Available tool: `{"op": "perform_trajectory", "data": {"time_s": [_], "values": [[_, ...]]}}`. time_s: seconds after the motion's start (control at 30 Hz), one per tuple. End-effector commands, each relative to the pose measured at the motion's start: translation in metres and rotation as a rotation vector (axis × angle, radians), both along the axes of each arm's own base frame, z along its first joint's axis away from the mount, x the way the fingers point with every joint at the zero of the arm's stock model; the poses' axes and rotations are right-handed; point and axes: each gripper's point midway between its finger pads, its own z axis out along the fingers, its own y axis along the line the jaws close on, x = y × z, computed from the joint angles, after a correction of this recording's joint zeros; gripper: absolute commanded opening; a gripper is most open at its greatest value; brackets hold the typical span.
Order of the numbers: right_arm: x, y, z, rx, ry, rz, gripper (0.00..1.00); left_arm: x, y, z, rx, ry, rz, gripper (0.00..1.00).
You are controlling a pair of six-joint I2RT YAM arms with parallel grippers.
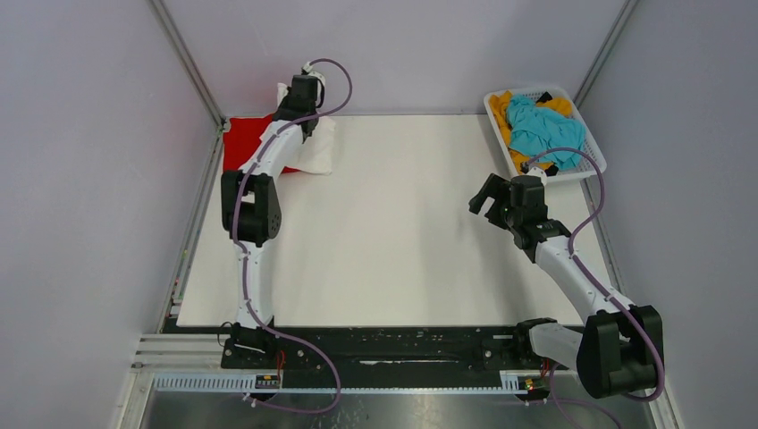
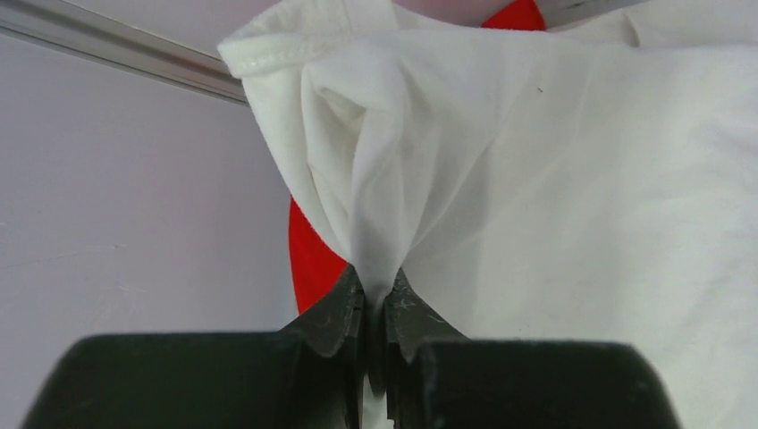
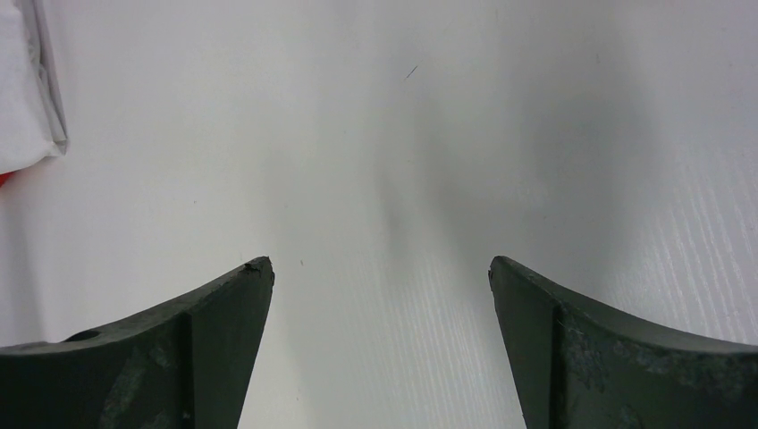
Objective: Fold and stack the t-shirts
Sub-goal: Put the neatly folded tshirt into the bin with left arm
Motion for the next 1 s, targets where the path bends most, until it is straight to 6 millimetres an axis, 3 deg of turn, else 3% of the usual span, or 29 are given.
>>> {"op": "perform_trajectory", "data": {"time_s": [0.0, 0.63, 0.83, 0.97], "values": [[0.006, -0.008, 0.012, -0.025, -0.056, -0.027, 1.0, 0.009, 0.012, 0.06, 0.024, -0.1, -0.005, 0.0], [0.007, -0.004, 0.008, -0.012, -0.044, -0.017, 0.99, -0.008, 0.022, 0.148, 0.027, -0.242, 0.005, 0.0], [0.007, -0.003, 0.006, -0.004, -0.039, -0.017, 0.99, -0.007, 0.025, 0.147, 0.049, -0.247, 0.02, 0.0], [0.008, -0.004, 0.004, -0.007, -0.037, -0.02, 0.99, -0.005, 0.029, 0.132, 0.079, -0.226, 0.04, 0.0]]}}
